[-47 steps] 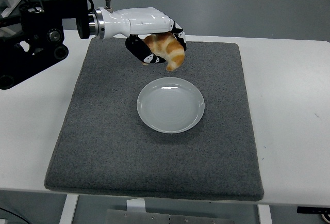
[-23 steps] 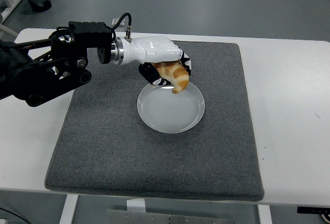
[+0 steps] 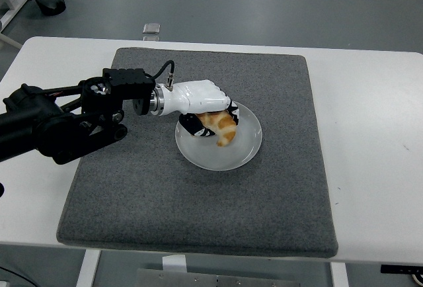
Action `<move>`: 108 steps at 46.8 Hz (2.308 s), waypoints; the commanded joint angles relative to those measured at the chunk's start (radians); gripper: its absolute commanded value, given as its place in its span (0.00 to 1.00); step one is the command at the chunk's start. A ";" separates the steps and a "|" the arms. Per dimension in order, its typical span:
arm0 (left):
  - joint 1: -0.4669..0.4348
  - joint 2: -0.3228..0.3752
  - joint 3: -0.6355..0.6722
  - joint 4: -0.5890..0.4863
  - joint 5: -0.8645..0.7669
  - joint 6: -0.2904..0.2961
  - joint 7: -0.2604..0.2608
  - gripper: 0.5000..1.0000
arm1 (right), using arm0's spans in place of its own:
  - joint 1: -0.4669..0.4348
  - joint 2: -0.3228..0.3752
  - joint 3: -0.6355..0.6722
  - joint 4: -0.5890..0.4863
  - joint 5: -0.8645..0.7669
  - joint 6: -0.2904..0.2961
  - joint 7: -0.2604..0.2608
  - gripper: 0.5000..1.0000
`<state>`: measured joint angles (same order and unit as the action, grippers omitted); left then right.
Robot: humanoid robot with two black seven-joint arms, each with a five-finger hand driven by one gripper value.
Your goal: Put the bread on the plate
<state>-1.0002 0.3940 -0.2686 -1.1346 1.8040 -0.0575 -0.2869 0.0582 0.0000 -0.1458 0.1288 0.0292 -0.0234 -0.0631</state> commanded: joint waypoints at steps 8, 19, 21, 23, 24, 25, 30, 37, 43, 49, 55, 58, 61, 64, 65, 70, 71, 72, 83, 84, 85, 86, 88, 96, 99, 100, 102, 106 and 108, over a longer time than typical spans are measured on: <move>0.008 -0.018 0.019 0.024 0.001 0.021 0.000 0.00 | 0.000 0.000 0.000 0.000 0.000 -0.001 0.000 0.86; 0.008 -0.017 0.020 0.026 0.000 0.021 0.000 0.00 | 0.000 0.000 0.000 0.000 0.000 0.000 0.000 0.86; 0.009 -0.017 0.020 0.026 0.000 0.021 -0.002 0.00 | 0.000 0.000 0.000 0.000 0.000 -0.001 0.000 0.86; 0.009 -0.017 0.019 0.026 0.000 0.021 -0.002 0.00 | 0.000 0.000 0.000 0.000 0.000 0.000 0.000 0.86; 0.009 -0.017 0.020 0.026 -0.002 0.021 -0.002 0.00 | 0.000 0.000 0.000 0.000 0.000 0.000 0.000 0.86; 0.009 -0.017 0.019 0.026 -0.002 0.021 -0.002 0.00 | 0.000 0.000 0.000 0.000 0.000 0.000 0.000 0.86; 0.021 -0.017 0.020 0.026 0.000 0.021 -0.003 0.04 | 0.000 0.000 0.000 0.000 0.000 0.000 0.000 0.86; 0.025 -0.017 0.020 0.026 -0.002 0.021 -0.003 0.45 | 0.000 0.000 0.000 0.000 0.000 0.000 0.000 0.86; 0.028 -0.017 0.019 0.026 -0.006 0.021 -0.003 0.58 | 0.000 0.000 0.000 0.000 0.000 0.000 0.000 0.86; 0.029 -0.015 0.019 0.024 -0.015 0.019 -0.002 0.78 | 0.000 0.000 0.000 0.000 0.000 0.000 0.000 0.86; 0.029 -0.012 0.019 0.019 -0.018 0.018 -0.002 0.94 | 0.000 0.000 0.000 0.000 0.000 0.000 0.000 0.86; 0.028 -0.006 0.017 0.013 -0.022 0.010 -0.003 0.98 | 0.000 0.000 0.000 0.000 0.000 -0.001 0.000 0.86; 0.026 0.002 0.017 0.003 -0.023 0.005 -0.006 0.99 | 0.000 0.000 0.000 0.000 0.000 0.000 0.000 0.86; 0.025 0.017 0.015 -0.010 -0.040 0.004 -0.012 1.00 | 0.000 0.000 0.000 0.000 0.000 0.000 0.000 0.86; 0.025 0.023 0.015 -0.016 -0.049 0.002 -0.014 1.00 | 0.000 0.000 0.000 0.000 0.000 0.000 0.000 0.86; 0.015 0.069 0.009 -0.071 -0.162 -0.037 -0.015 1.00 | 0.000 0.000 0.000 0.000 0.000 0.000 0.000 0.86; 0.012 0.077 0.005 -0.079 -0.198 -0.056 -0.014 1.00 | 0.000 0.000 0.000 0.000 0.000 0.000 0.000 0.86; 0.006 0.086 0.003 -0.086 -0.236 -0.071 -0.014 1.00 | 0.000 0.000 0.000 0.000 0.000 0.000 0.000 0.86; -0.081 0.164 -0.009 -0.091 -0.552 -0.143 -0.014 1.00 | 0.000 0.000 0.000 0.000 0.000 0.000 0.000 0.86; -0.084 0.170 -0.015 -0.091 -0.570 -0.143 -0.014 1.00 | 0.000 0.000 0.000 0.000 0.000 0.000 0.000 0.86; -0.086 0.177 -0.021 -0.091 -0.589 -0.143 -0.014 1.00 | 0.000 0.000 0.000 0.000 0.000 0.000 0.000 0.86; -0.086 0.183 -0.027 -0.093 -0.610 -0.145 -0.014 1.00 | 0.000 0.000 0.000 0.000 0.000 0.000 0.000 0.86; -0.087 0.195 -0.043 -0.091 -0.652 -0.154 -0.014 1.00 | 0.000 0.000 0.000 0.000 0.000 0.000 0.000 0.86; -0.087 0.255 -0.089 -0.082 -0.866 -0.228 -0.011 1.00 | 0.000 0.000 0.000 0.000 0.000 0.000 0.000 0.86; -0.087 0.284 -0.089 -0.074 -0.971 -0.257 -0.006 1.00 | 0.000 0.000 0.000 0.000 0.000 0.000 0.000 0.86; -0.086 0.293 -0.090 -0.068 -1.004 -0.266 -0.005 1.00 | 0.000 0.000 0.000 0.000 0.000 0.000 0.000 0.86; -0.084 0.308 -0.090 -0.059 -1.067 -0.281 -0.005 1.00 | 0.000 0.000 0.000 0.000 0.000 0.000 0.000 0.86; -0.084 0.335 -0.090 -0.039 -1.155 -0.303 -0.002 1.00 | 0.000 0.000 0.000 0.000 0.000 0.000 0.000 0.86; -0.084 0.348 -0.092 -0.030 -1.184 -0.309 -0.002 1.00 | 0.000 0.000 0.000 0.000 0.000 0.000 0.000 0.86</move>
<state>-1.0853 0.7227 -0.3603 -1.1783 0.6684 -0.3559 -0.2885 0.0583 0.0000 -0.1457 0.1288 0.0291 -0.0233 -0.0629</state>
